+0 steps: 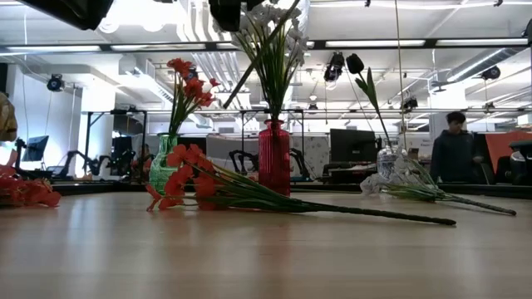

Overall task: Sort flowers into vase by color
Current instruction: Put the bottom black flower into the transparent vase

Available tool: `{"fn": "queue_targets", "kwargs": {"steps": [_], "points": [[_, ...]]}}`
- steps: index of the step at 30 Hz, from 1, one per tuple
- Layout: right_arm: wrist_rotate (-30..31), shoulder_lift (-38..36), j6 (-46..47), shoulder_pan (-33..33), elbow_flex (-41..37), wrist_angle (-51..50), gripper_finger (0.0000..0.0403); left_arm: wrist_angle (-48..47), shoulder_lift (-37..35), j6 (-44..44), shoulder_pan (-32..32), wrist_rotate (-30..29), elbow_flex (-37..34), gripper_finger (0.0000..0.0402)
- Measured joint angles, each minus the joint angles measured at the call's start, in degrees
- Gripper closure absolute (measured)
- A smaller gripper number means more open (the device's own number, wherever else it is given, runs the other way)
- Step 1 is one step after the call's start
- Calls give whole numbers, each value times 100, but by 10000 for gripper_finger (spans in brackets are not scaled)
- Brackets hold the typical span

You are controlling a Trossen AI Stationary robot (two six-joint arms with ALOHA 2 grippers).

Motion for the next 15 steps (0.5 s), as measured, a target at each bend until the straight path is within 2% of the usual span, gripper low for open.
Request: {"fn": "queue_targets", "kwargs": {"steps": [7, 15], "points": [[-373, 2, -134, -73, 0, 282, 210, -2, -4, 8, 10, 1, 18, 401], [-374, 2, -248, -73, 0, 305, 301, -6, -3, 10, 8, 8, 22, 401]]}}
